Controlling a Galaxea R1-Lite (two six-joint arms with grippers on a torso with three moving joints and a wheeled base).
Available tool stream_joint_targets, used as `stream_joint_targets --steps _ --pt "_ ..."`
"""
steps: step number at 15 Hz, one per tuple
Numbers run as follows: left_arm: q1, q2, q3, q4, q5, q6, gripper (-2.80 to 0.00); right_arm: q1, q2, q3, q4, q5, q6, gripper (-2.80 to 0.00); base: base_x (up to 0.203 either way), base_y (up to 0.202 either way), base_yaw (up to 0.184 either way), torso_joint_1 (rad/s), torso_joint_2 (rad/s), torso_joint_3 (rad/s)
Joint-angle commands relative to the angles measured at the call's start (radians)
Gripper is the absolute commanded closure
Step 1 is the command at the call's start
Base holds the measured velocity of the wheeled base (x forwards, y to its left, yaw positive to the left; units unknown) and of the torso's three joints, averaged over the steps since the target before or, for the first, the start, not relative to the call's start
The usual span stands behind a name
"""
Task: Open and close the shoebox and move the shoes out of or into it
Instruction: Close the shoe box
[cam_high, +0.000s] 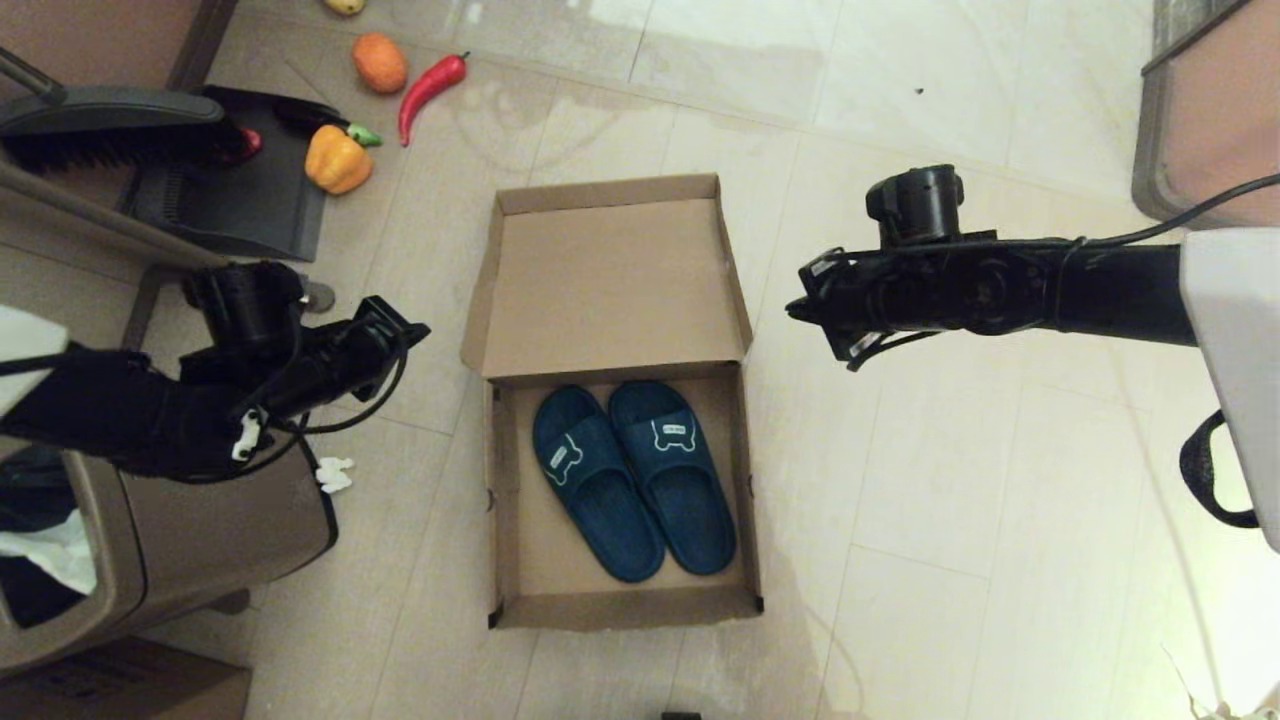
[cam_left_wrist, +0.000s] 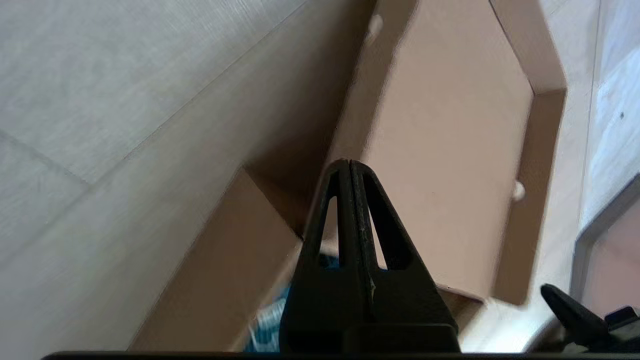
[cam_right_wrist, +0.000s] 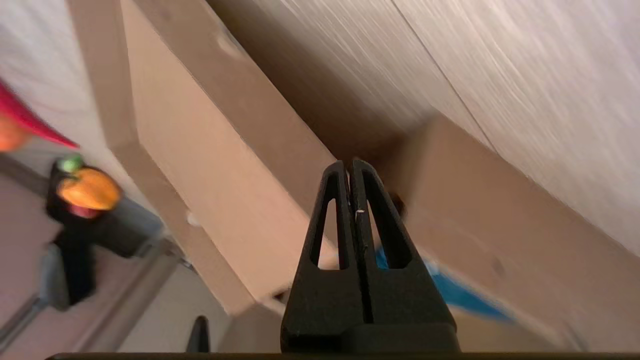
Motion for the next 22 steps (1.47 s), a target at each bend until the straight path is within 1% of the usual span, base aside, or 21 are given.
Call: stream_joint_targets --steps 1,2,3,4,5,7,8,10,12,15,19,22 --pt "0.001 0.079 -0.010 -0.069 -0.002 -0.006 0.00 -0.005 0.053 0.000 -0.043 0.001 0.005 0.00 0.000 0.000 0.000 0.000 0.00 0.000" --pt "0.000 0.122 -0.014 -0.149 -0.002 -0.005 0.00 -0.008 0.065 -0.001 -0.051 0.013 0.002 0.00 0.000 0.000 0.000 0.000 0.00 0.000" --pt "-0.003 0.165 -0.018 -0.215 -0.002 -0.005 0.00 -0.010 0.071 0.000 -0.051 0.048 0.003 0.00 0.000 0.000 0.000 0.000 0.00 0.000" --pt "-0.011 0.204 -0.027 -0.253 -0.002 -0.006 0.00 -0.011 0.088 0.000 -0.055 0.074 0.003 0.00 0.000 0.000 0.000 0.000 0.00 0.000" --pt "-0.025 0.230 -0.043 -0.272 -0.002 -0.021 0.00 -0.011 0.105 0.000 -0.098 0.084 0.003 0.00 0.000 0.000 0.000 0.000 0.00 0.000" --pt "-0.043 0.260 -0.108 -0.278 -0.001 -0.095 0.00 -0.011 0.145 0.000 -0.218 0.091 0.003 0.00 0.000 0.000 0.000 0.000 0.00 0.000" --pt "-0.045 0.278 -0.143 -0.275 -0.002 -0.110 0.00 -0.011 0.162 0.000 -0.265 0.097 0.003 0.00 0.000 0.000 0.000 0.000 0.00 0.000" --pt "-0.048 0.309 -0.198 -0.256 -0.019 -0.117 0.00 -0.012 0.171 0.000 -0.297 0.150 0.003 0.00 0.000 0.000 0.000 0.000 0.00 0.000" --pt "-0.056 0.320 -0.216 -0.224 -0.022 -0.118 0.00 -0.010 0.186 -0.001 -0.321 0.193 0.003 0.00 0.000 0.000 0.000 0.000 0.00 0.000" --pt "-0.063 0.316 -0.199 -0.223 -0.019 -0.119 0.00 0.003 0.204 0.002 -0.324 0.197 0.001 0.00 0.000 0.000 0.000 0.000 0.00 0.000" --pt "-0.086 0.272 -0.091 -0.229 -0.010 -0.129 0.00 0.004 0.199 0.003 -0.279 0.193 0.003 0.00 0.000 0.000 0.000 0.000 0.00 0.000" --pt "-0.104 0.231 -0.024 -0.234 0.012 -0.133 0.00 0.020 0.186 0.011 -0.238 0.187 0.001 0.00 0.000 0.000 0.000 0.000 0.00 0.000"
